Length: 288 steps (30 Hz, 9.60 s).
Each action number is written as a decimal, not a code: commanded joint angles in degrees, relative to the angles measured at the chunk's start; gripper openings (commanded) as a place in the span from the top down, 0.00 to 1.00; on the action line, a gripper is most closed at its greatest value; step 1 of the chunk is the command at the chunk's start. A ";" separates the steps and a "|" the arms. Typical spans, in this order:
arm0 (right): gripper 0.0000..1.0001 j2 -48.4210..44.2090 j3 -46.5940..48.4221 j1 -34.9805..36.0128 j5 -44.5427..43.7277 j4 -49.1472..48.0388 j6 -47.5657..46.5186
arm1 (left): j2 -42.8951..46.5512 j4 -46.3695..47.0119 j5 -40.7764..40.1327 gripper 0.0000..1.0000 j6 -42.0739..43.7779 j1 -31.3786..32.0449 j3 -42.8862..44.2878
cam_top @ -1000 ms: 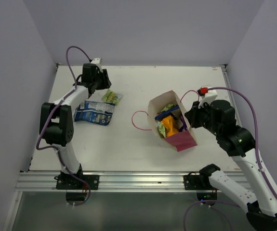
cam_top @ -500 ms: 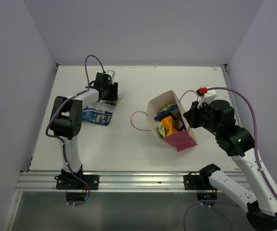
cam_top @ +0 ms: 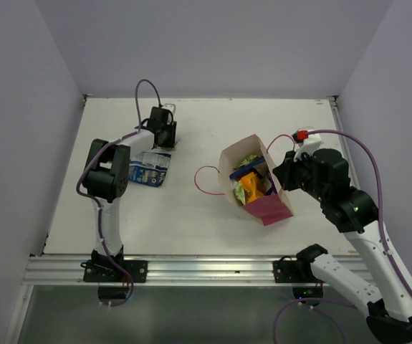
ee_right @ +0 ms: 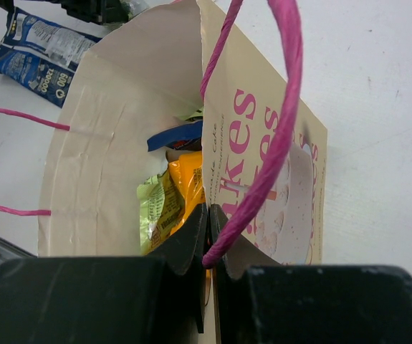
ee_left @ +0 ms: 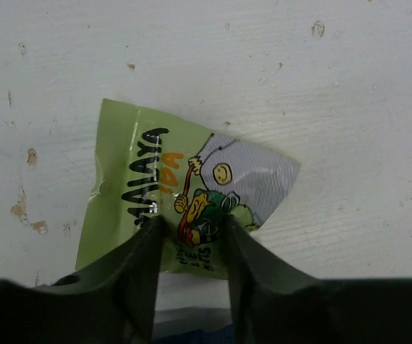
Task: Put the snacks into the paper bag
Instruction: Pick up the snack from the center of the board, then place the snack in the paper bag, then pick up the snack from the center of the board, then place the snack in the paper bag.
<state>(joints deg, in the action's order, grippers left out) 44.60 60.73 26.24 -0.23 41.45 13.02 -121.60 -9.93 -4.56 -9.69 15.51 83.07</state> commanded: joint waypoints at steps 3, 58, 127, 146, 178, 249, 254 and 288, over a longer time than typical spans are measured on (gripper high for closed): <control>0.94 0.14 0.00 0.04 1.20 -0.67 0.26 | -3.64 -4.04 -0.63 0.69 -0.76 0.40 -0.45; 0.94 2.33 3.69 0.04 -2.76 1.09 -0.89 | 43.29 -17.84 12.63 0.86 5.82 30.79 1.66; 0.93 1.02 3.34 0.13 -3.99 2.32 -1.06 | 22.28 -18.45 23.63 0.34 2.84 36.79 12.73; 0.93 0.84 3.61 0.13 -4.34 2.67 -1.24 | 33.09 -21.00 12.58 0.02 0.55 34.69 14.76; 0.93 0.75 3.17 0.13 -2.32 1.88 -2.38 | 30.64 -25.14 -11.61 0.01 -5.95 -0.47 -4.84; 0.93 -0.74 1.76 0.13 -3.20 1.79 -2.56 | 44.08 -16.88 8.07 1.00 -7.88 -6.45 0.95; 0.93 -0.74 1.76 0.04 -3.02 1.70 -2.56 | 48.38 -14.68 8.07 1.00 -8.94 -4.53 2.10; 0.93 -0.92 1.85 0.13 -3.20 2.58 -2.21 | 44.08 -4.05 -5.38 1.00 -3.84 35.28 9.14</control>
<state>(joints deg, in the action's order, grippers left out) 43.83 61.43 26.24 -3.46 43.66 11.09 -77.56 -21.78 -7.94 -15.42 48.69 91.39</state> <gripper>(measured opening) 0.067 0.008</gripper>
